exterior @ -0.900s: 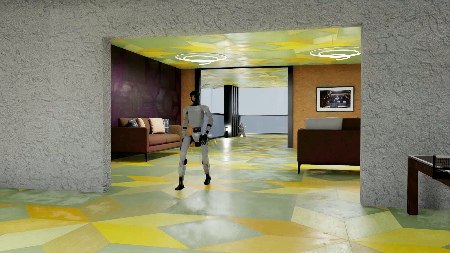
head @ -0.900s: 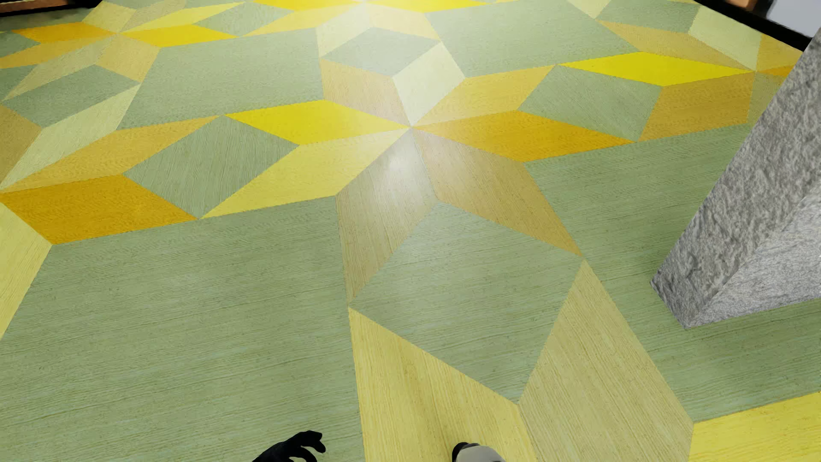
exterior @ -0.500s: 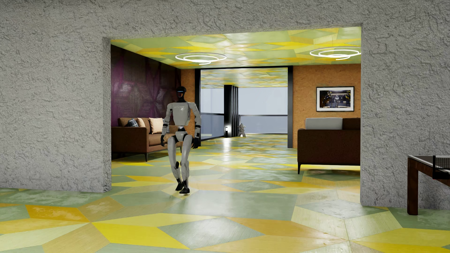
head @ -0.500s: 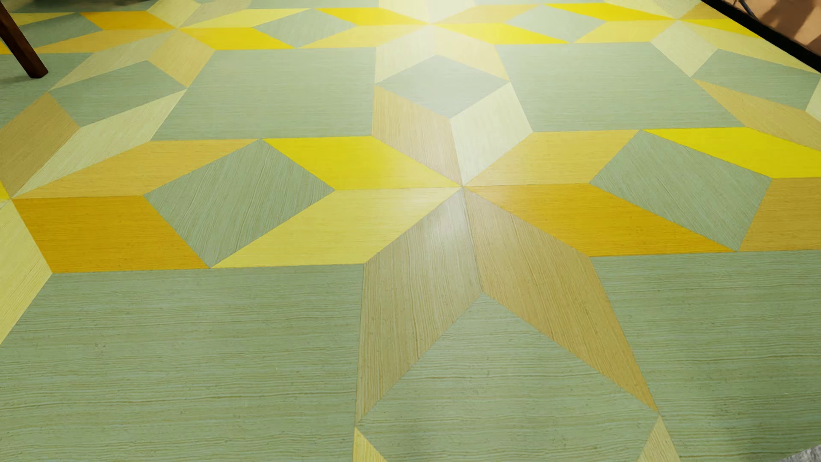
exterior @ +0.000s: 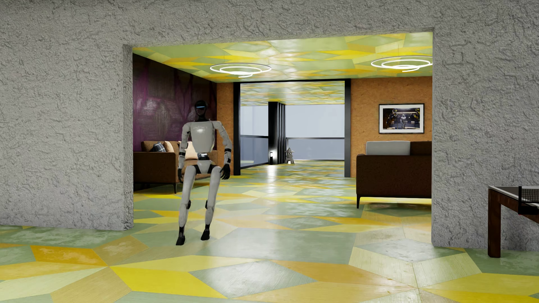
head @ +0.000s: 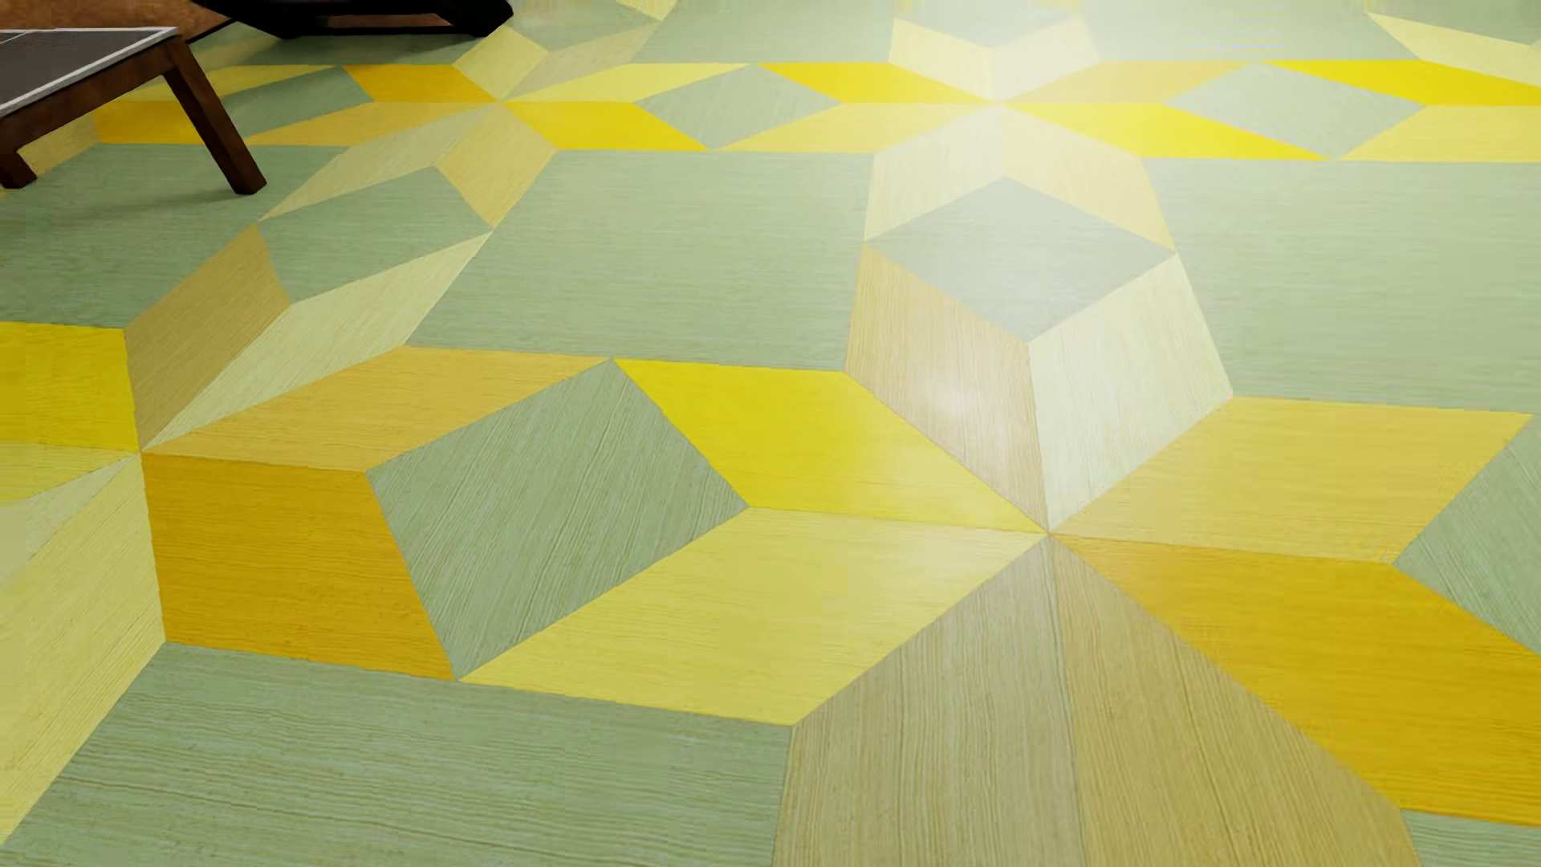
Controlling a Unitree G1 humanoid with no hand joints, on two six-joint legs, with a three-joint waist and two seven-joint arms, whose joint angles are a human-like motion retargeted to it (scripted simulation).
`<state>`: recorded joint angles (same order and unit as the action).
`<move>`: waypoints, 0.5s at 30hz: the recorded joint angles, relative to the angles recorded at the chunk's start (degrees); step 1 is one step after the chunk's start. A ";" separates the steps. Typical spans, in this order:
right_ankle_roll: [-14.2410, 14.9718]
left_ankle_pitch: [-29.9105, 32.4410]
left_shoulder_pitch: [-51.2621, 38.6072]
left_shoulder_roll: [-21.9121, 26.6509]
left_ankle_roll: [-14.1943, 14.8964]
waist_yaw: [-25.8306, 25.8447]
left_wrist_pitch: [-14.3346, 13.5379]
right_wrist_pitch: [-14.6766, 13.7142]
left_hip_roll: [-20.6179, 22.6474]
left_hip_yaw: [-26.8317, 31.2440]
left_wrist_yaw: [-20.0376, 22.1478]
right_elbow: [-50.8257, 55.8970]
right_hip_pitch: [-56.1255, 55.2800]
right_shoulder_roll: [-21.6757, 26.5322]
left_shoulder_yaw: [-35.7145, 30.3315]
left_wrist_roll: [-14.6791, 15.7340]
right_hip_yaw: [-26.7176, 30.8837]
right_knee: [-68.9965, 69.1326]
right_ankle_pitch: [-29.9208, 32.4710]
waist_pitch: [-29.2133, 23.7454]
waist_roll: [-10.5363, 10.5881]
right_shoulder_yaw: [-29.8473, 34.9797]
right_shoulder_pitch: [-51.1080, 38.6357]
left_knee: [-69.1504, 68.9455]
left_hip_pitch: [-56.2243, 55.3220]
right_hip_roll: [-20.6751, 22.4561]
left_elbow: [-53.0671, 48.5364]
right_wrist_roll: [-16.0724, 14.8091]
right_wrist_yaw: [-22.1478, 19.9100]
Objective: Rotate left
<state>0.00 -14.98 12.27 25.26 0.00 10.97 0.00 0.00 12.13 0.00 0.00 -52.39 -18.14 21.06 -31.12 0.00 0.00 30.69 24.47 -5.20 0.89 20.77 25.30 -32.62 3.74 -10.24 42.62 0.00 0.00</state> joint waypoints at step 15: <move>0.00 8.94 9.82 -2.90 0.00 -15.27 0.00 0.00 -14.81 0.00 0.00 10.35 34.50 2.71 -12.37 0.00 0.00 1.65 -43.90 -0.33 -0.07 0.07 -9.94 0.76 -35.83 -2.51 11.19 0.00 0.00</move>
<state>0.00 -6.04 22.09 22.36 0.00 -4.30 0.00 0.00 -2.68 0.00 0.00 -42.04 16.35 23.78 -43.49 0.00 0.00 32.34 -19.43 -5.53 0.82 20.84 15.36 -31.86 -32.09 -12.75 53.81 0.00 0.00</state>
